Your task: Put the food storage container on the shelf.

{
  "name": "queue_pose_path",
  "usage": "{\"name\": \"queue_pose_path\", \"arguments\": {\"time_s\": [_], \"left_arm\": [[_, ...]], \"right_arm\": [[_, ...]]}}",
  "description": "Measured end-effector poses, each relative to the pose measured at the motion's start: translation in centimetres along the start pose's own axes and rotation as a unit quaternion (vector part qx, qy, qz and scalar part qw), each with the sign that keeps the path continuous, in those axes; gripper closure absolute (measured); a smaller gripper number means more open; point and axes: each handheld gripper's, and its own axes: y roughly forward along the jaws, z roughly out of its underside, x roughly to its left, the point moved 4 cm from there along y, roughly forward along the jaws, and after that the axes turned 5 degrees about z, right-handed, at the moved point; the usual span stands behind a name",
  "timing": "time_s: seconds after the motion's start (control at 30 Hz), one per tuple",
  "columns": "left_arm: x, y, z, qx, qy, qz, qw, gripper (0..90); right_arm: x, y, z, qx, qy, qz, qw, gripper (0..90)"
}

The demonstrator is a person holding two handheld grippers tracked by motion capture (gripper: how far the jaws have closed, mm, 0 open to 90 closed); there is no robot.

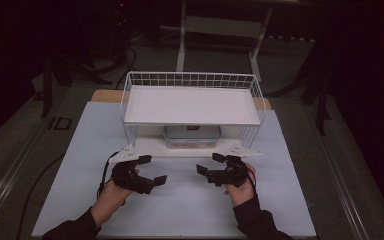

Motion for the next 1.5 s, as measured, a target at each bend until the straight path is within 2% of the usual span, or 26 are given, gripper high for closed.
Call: {"name": "queue_pose_path", "arguments": {"time_s": [0.1, 0.23, 0.4, 0.73, 1.03, 1.17, 1.3, 1.4, 1.5], "left_arm": [[-0.2, -0.5, 0.4, 0.002, 0.004, -0.001, 1.0000, 0.1], [-0.6, -1.1, 0.8, 0.005, 0.009, -0.001, 0.9999, 0.1], [-0.7, -1.9, 1.3, 0.005, 0.015, -0.008, 0.9998, 0.2], [-0.7, -3.1, 2.6, -0.003, 0.006, -0.016, 0.9998, 0.2], [-0.6, -4.1, 3.4, 0.001, 0.007, -0.021, 0.9997, 0.2], [-0.5, -4.4, 4.0, -0.003, 0.000, -0.025, 0.9997, 0.2], [-0.3, -4.7, 4.5, -0.005, -0.004, -0.027, 0.9996, 0.1], [0.1, -4.8, 4.7, -0.005, -0.007, -0.034, 0.9994, 0.1], [0.5, -4.7, 5.1, -0.004, -0.011, -0.039, 0.9992, 0.2]], "right_arm": [[-0.1, -0.5, 0.3, -0.004, -0.008, 0.000, 1.0000, 14.9], [-0.5, -1.9, 1.3, -0.007, 0.002, 0.000, 1.0000, 15.0], [-0.8, -3.4, 1.9, -0.014, -0.004, 0.007, 0.9999, 15.1], [-1.8, -6.2, 3.2, -0.024, 0.000, 0.027, 0.9993, 16.5], [-2.8, -7.9, 4.5, -0.029, 0.011, 0.041, 0.9987, 16.5], [-3.2, -8.3, 5.1, -0.027, 0.018, 0.045, 0.9985, 16.4], [-3.6, -9.1, 5.6, -0.026, 0.010, 0.059, 0.9979, 16.4], [-4.2, -9.8, 6.0, -0.028, 0.022, 0.067, 0.9971, 16.4], [-4.5, -10.2, 6.6, -0.019, 0.020, 0.079, 0.9965, 16.4]]}}
